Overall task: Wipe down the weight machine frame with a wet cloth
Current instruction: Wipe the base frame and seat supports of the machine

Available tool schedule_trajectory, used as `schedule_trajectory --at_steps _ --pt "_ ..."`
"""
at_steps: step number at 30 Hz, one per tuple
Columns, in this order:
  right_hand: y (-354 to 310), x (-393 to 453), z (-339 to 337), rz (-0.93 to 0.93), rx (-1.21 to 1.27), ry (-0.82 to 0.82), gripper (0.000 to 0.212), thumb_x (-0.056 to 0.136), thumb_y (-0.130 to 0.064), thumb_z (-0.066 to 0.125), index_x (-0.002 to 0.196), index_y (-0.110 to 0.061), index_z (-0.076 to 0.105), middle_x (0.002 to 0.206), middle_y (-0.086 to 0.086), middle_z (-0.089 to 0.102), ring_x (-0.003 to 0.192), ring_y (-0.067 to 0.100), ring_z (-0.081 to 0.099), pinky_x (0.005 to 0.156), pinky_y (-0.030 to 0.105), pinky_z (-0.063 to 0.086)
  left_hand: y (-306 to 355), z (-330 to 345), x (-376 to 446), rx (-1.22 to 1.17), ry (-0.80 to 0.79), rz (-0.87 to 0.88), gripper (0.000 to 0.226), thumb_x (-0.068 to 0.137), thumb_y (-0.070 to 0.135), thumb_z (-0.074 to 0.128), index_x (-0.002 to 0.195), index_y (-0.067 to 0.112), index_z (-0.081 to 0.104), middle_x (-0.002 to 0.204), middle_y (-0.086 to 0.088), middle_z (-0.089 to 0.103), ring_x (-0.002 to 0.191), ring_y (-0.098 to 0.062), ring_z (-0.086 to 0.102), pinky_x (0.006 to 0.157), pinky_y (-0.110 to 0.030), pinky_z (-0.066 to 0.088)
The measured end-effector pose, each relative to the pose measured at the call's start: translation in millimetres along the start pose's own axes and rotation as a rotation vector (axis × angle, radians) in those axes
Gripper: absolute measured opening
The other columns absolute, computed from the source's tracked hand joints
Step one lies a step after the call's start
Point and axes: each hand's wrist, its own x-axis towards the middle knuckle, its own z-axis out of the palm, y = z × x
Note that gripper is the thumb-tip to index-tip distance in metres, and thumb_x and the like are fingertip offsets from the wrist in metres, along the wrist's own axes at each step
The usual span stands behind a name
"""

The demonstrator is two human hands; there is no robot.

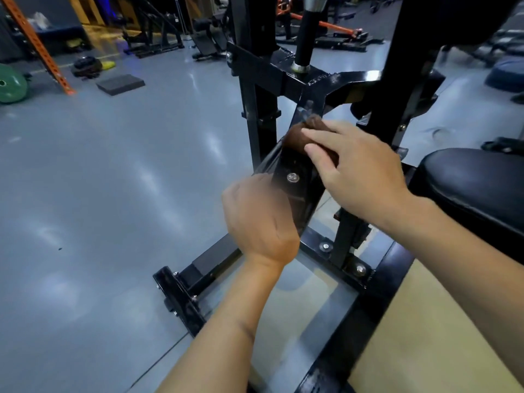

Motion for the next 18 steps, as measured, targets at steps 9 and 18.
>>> schedule_trajectory --at_steps 9,18 --pt "-5 -37 -3 -0.025 0.128 0.016 0.034 0.105 -0.046 0.05 0.136 -0.041 0.065 0.143 -0.021 0.056 0.123 0.008 0.057 0.097 0.036 0.051 -2 5 -1 0.026 0.044 0.003 0.056 0.102 0.039 0.029 0.105 0.007 0.076 0.109 0.0 0.072 0.107 -0.03 0.054 0.092 -0.044 0.047" --pt "-17 -29 -10 0.004 0.034 -0.054 0.038 0.106 -0.048 0.045 0.139 -0.041 0.062 0.142 -0.019 0.053 0.118 0.013 0.058 0.094 0.04 0.051 -1 5 -2 0.03 0.047 -0.006 0.055 0.103 0.039 0.03 0.105 0.008 0.076 0.109 0.001 0.071 0.11 -0.028 0.052 0.093 -0.042 0.048"
